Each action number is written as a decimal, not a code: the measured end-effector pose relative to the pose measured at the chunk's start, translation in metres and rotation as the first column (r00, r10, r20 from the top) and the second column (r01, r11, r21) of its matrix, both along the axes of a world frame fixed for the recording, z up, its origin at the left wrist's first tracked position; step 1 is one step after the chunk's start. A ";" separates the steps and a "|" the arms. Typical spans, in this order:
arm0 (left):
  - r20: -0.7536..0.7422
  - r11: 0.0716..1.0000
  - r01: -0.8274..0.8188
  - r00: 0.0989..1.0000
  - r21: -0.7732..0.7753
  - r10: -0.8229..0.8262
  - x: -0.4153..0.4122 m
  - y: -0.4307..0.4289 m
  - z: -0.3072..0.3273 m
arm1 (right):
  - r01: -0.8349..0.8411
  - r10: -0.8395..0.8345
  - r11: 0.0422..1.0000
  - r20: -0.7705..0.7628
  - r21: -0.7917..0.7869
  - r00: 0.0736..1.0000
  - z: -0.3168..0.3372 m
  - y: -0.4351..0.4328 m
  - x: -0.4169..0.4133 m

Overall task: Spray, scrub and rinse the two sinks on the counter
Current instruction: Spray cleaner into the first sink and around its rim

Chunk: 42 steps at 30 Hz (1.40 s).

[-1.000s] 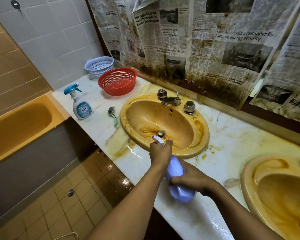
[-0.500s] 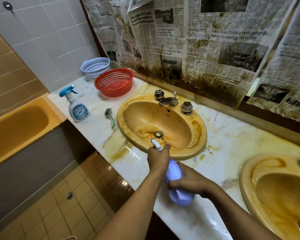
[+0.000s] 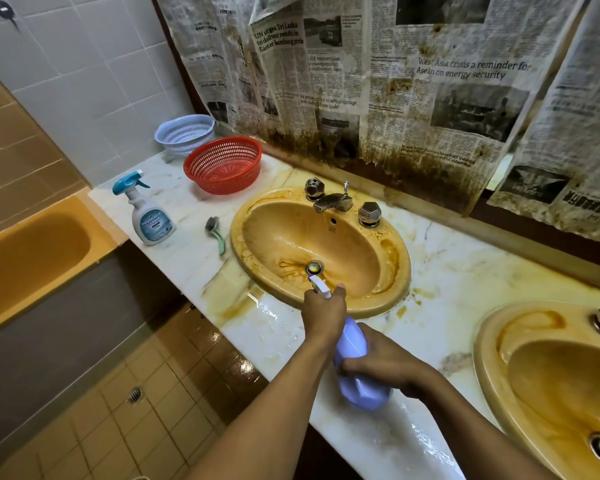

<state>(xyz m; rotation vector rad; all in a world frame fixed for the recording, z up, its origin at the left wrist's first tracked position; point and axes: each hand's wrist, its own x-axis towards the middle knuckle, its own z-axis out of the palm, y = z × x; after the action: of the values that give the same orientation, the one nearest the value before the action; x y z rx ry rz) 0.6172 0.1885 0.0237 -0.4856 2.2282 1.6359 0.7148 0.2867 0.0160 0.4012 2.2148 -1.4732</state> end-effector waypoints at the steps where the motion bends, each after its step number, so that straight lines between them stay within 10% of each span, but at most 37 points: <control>1: 0.016 0.999 0.012 1.000 0.029 -0.013 0.000 0.001 0.000 | 0.018 -0.018 1.000 0.000 -0.007 1.000 0.000 0.001 0.002; 10: 0.029 0.983 0.079 0.997 -0.167 -0.075 0.002 0.001 0.000 | 0.029 -0.029 0.998 0.001 -0.047 1.000 0.004 -0.006 0.013; 29: 0.160 0.940 0.331 0.926 0.085 -0.341 0.002 0.008 -0.030 | 0.321 -0.314 0.945 0.087 -0.071 0.945 -0.003 -0.029 0.037; 42: 0.065 0.668 0.700 0.677 0.251 -0.733 -0.070 -0.076 -0.024 | 0.612 -0.612 0.790 -0.003 -0.023 0.791 -0.018 -0.150 -0.021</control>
<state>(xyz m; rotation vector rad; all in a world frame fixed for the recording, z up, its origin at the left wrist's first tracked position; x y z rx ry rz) 0.5474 0.1126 -0.0005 0.3055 1.7407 1.2908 0.6940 0.1367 -0.0023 1.2042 2.1735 -1.8007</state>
